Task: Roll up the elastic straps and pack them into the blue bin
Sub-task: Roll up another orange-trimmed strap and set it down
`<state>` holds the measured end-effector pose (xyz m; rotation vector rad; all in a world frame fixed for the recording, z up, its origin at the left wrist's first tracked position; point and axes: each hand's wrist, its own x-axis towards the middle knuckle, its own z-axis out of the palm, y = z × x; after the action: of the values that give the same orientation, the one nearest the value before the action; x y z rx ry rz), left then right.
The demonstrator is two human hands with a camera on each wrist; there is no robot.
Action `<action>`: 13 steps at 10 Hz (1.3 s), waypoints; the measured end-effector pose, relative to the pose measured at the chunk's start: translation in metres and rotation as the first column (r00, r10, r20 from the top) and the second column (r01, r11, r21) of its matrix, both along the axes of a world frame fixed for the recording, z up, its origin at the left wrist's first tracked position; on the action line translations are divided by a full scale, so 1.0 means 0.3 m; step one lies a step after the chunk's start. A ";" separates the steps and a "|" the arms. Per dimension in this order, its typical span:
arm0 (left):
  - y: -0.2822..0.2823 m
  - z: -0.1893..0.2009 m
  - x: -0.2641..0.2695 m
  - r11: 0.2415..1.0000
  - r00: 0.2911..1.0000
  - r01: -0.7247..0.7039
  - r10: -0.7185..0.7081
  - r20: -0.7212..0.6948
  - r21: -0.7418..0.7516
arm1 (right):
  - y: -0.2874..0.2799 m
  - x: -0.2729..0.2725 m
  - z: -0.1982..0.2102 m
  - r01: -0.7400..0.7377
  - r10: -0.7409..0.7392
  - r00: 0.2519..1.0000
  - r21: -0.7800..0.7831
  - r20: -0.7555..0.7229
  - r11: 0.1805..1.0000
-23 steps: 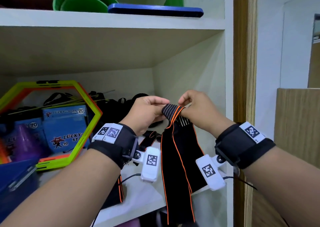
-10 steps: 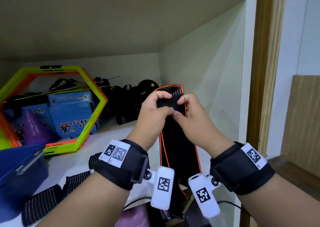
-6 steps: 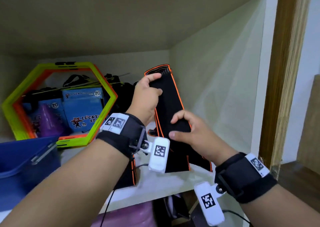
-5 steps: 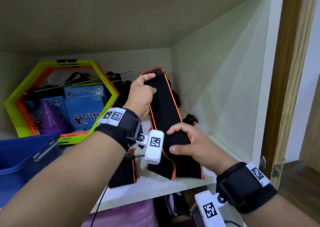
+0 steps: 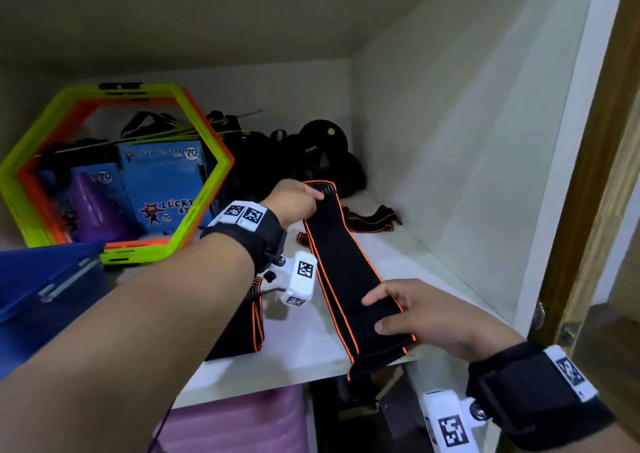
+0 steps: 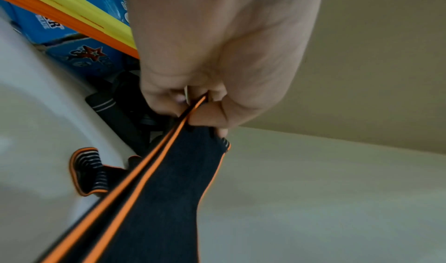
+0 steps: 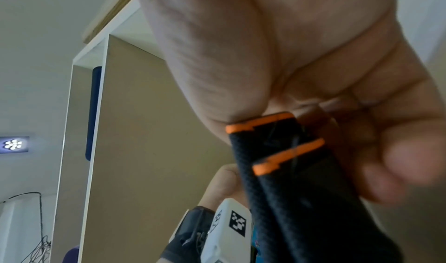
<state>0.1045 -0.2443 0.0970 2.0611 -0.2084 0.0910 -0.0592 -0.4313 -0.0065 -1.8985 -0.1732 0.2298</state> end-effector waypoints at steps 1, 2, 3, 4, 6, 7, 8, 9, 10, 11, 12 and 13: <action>-0.061 -0.028 0.026 0.986 1.000 0.007 -0.003 -0.027 0.166 | -0.046 0.012 -0.026 0.047 -0.046 0.999 -0.063 0.019 0.997; -0.128 -0.050 0.047 0.952 0.998 0.056 -0.044 -0.047 0.300 | -0.086 0.022 -0.044 0.132 -0.119 0.989 -0.156 0.089 0.979; -0.183 -0.080 0.089 0.919 0.991 0.131 -0.109 -0.079 0.372 | -0.108 0.027 -0.045 0.183 -0.156 0.979 -0.225 0.133 0.957; -0.208 -0.113 0.120 0.858 0.994 0.111 -0.090 -0.065 0.501 | -0.126 0.039 -0.044 0.228 -0.165 0.963 -0.323 0.211 0.918; -0.218 -0.142 0.143 0.722 0.996 0.082 -0.036 -0.081 0.687 | -0.183 0.082 -0.077 0.322 -0.233 0.932 -0.340 0.278 0.884; -0.221 -0.133 0.081 0.744 0.992 0.102 -0.026 -0.125 0.661 | -0.208 0.086 -0.075 0.327 -0.283 0.936 -0.219 0.208 0.919; -0.214 -0.142 -0.036 0.834 0.985 0.145 -0.073 -0.154 0.532 | -0.212 0.083 -0.088 0.343 -0.322 0.933 -0.126 0.162 0.931; -0.180 -0.188 -0.161 0.887 0.978 0.135 -0.048 -0.204 0.442 | -0.199 0.088 -0.097 0.364 -0.354 0.925 -0.055 0.140 0.930; -0.122 -0.271 -0.284 0.945 0.973 0.053 0.024 -0.230 0.323 | -0.181 0.093 -0.106 0.388 -0.381 0.914 -0.022 0.141 0.922; -0.091 -0.324 -0.332 0.980 0.968 0.042 0.010 -0.253 0.197 | -0.159 0.083 -0.117 0.409 -0.405 0.902 0.005 0.147 0.912; -0.074 -0.397 -0.351 0.999 0.968 0.001 0.012 -0.250 0.052 | -0.133 0.064 -0.129 0.423 -0.425 0.891 0.048 0.159 0.905; -0.061 -0.421 -0.362 0.998 0.976 -0.002 -0.011 -0.220 -0.057 | -0.107 0.042 -0.142 0.433 -0.444 0.876 0.094 0.189 0.896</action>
<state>-0.0042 -0.2627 -0.0294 1.9960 -0.0727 -0.1325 -0.0467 -0.4633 -0.0492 -1.8560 0.1172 -0.2801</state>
